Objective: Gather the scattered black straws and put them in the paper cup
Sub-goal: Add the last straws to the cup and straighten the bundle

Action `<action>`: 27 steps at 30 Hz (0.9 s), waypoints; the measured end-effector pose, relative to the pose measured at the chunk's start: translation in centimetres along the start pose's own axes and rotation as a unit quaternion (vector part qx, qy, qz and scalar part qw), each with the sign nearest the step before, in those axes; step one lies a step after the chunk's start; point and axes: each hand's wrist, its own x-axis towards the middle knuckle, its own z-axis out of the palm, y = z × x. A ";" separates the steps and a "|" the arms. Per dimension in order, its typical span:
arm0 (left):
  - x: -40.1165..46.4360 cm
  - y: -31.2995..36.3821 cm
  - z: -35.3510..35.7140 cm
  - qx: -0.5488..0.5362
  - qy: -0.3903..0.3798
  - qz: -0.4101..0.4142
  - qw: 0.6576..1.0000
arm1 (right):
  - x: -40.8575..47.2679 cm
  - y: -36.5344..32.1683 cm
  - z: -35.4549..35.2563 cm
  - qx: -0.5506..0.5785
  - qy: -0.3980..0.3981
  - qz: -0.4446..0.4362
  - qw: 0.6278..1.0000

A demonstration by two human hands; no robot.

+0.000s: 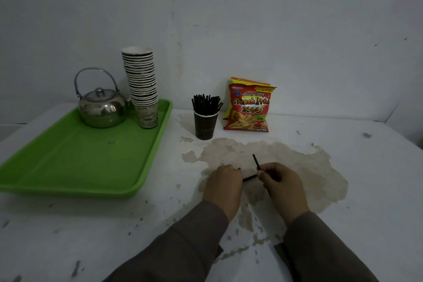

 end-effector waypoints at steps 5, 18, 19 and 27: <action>-0.2 -0.7 -1.5 -0.035 0.017 -0.018 0.999 | 0.1 -0.4 -0.4 0.056 0.012 0.008 0.998; -4.3 -6.8 -6.3 -0.473 0.131 -0.197 0.849 | 2.1 -3.0 2.8 -0.337 -0.185 -0.251 0.888; -4.2 -6.9 -6.3 -0.485 0.128 -0.201 0.841 | 2.2 -3.1 3.2 -0.356 -0.211 -0.268 0.870; -3.9 -7.3 -5.5 -0.591 0.120 -0.233 0.763 | 1.1 -2.7 4.9 -0.420 -0.256 -0.346 0.799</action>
